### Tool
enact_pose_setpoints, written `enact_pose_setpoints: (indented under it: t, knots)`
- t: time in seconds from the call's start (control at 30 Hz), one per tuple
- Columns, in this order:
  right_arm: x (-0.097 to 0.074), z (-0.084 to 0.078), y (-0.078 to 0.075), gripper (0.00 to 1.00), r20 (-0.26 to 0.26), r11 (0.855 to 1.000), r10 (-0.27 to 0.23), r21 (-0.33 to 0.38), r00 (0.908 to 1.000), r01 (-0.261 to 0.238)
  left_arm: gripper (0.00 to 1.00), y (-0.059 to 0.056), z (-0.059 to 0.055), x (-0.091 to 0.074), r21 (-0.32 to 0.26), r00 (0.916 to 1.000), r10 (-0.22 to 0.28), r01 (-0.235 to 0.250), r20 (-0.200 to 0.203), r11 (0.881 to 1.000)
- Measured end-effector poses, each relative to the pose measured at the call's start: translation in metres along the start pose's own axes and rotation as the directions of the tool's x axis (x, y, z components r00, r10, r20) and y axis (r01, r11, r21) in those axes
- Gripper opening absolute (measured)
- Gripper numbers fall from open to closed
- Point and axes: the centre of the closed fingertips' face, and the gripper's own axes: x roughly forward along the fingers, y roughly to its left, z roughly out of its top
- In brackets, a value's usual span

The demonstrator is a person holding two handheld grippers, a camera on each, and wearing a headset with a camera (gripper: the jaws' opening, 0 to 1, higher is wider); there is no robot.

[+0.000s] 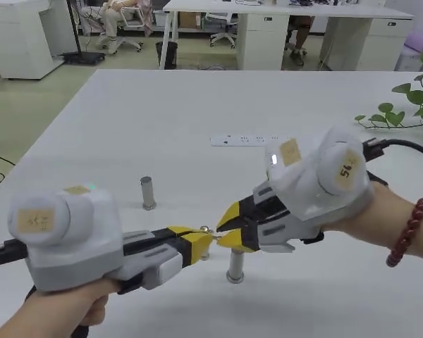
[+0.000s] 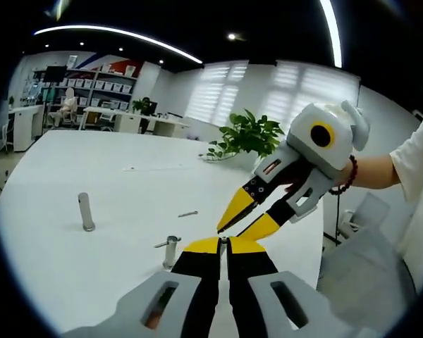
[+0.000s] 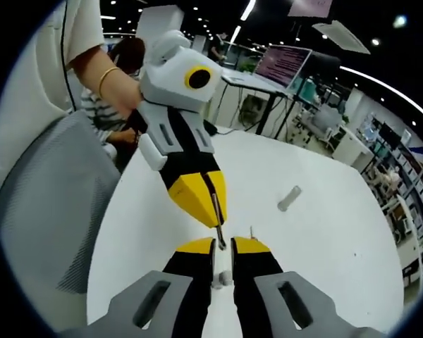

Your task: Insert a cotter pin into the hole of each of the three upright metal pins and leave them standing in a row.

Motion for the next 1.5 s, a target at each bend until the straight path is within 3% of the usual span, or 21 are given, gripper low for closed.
enact_pose_setpoints:
  t: [0.13,0.37,0.5,0.63,0.87,0.97,1.1,1.3,1.5]
  knots:
    - [-0.003,-0.003,0.004,0.11,0.038,0.996,0.041,0.078,0.9984,-0.044,0.00,-0.004,0.000,0.001,0.013,0.9998,-0.018,0.018,-0.004,1.000]
    - [-0.009,-0.004,0.007,0.11,0.100,0.984,0.074,0.156,0.9922,-0.089,0.00,-0.018,0.002,0.000,0.018,0.9952,-0.098,0.098,0.008,0.995]
    - [-0.013,0.002,0.016,0.11,0.161,0.968,0.113,0.206,0.9805,-0.145,0.00,-0.025,0.004,0.000,0.017,0.9905,-0.136,0.135,0.022,0.991]
    - [-0.017,0.007,0.019,0.10,0.211,0.952,0.117,0.254,0.9704,-0.170,0.00,-0.027,0.006,0.000,0.007,0.9879,-0.153,0.152,0.030,0.988]
    - [-0.023,0.012,0.022,0.08,0.264,0.936,0.129,0.287,0.9558,-0.206,0.00,-0.032,0.011,-0.003,-0.020,0.9813,-0.182,0.184,0.062,0.983]
    - [-0.025,0.015,0.026,0.07,0.281,0.931,0.147,0.285,0.9482,-0.229,0.00,-0.034,0.014,-0.005,-0.055,0.9747,-0.207,0.212,0.084,0.976]
    - [-0.027,0.017,0.031,0.05,0.281,0.935,0.167,0.258,0.9451,-0.242,0.00,-0.038,0.014,-0.006,-0.064,0.9705,-0.224,0.230,0.088,0.971]
    - [-0.026,0.013,0.037,0.03,0.232,0.946,0.193,0.213,0.9534,-0.243,0.01,-0.043,0.009,-0.004,-0.042,0.9709,-0.229,0.233,0.069,0.972]
    - [-0.027,0.005,0.035,0.03,0.165,0.954,0.207,0.183,0.9643,-0.237,0.03,-0.040,0.004,0.000,0.004,0.9774,-0.206,0.206,0.046,0.978]
